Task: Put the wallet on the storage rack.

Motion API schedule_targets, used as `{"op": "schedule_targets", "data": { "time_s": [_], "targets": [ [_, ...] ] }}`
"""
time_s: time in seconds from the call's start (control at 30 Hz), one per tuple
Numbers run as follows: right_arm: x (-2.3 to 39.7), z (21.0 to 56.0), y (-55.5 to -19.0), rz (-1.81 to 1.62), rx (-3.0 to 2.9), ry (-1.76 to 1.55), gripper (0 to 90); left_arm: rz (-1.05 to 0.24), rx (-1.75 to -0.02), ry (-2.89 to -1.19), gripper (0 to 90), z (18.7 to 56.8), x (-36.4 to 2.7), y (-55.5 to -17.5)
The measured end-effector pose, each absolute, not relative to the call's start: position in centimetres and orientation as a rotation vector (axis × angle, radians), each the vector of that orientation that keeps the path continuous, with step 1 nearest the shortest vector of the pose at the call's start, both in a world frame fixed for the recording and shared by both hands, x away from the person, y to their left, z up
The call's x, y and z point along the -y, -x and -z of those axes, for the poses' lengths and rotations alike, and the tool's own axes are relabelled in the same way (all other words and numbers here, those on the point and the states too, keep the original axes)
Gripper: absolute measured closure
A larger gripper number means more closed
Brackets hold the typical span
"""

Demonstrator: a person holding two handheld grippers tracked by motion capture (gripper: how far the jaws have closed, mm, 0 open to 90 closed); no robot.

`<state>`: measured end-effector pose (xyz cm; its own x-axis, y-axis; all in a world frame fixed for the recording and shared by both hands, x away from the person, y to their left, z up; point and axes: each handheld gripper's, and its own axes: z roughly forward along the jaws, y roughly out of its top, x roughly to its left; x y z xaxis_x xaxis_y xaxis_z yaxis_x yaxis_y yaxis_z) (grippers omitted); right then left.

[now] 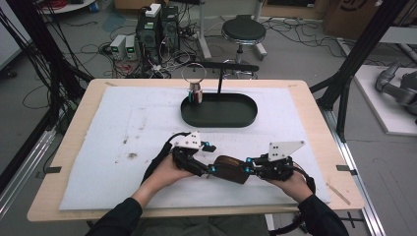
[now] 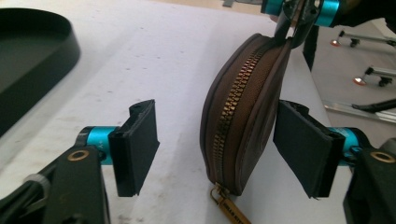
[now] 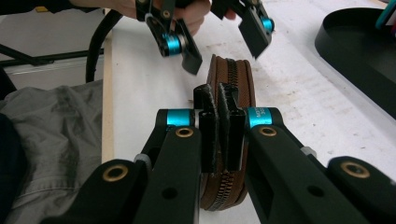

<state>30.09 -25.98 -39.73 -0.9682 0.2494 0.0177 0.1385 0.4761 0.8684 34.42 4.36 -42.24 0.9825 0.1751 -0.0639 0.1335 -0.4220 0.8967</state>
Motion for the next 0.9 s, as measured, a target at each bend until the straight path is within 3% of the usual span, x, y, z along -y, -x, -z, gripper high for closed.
{"op": "schedule_targets", "data": {
  "time_s": [0.4,0.53,0.57,0.6,0.67,0.9],
  "targets": [
    [26.1,39.7,-30.2,-1.539,-2.611,-0.331,84.3,-0.052,-0.108,-2.084,56.5,42.6,-3.4,-34.0],
    [26.3,39.7,-30.2,-1.562,-2.601,-0.349,72.8,-0.042,-0.112,-2.080,60.8,42.6,-3.5,-34.0],
    [26.5,39.6,-30.4,-1.576,-2.594,-0.366,64.3,-0.042,-0.108,-2.082,64.8,42.5,-3.6,-34.1],
    [26.5,39.6,-30.4,-1.576,-2.594,-0.366,64.3,-0.040,-0.105,-2.082,64.8,42.5,-3.7,-34.1],
    [26.6,39.6,-30.4,-1.577,-2.571,-0.406,53.8,-0.047,-0.105,-2.069,66.8,42.4,-3.8,-34.1],
    [28.1,39.6,-31.4,-1.664,-2.514,-0.579,40.4,0.003,-0.112,-1.961,68.2,41.5,-4.9,-34.2]
  ]
}}
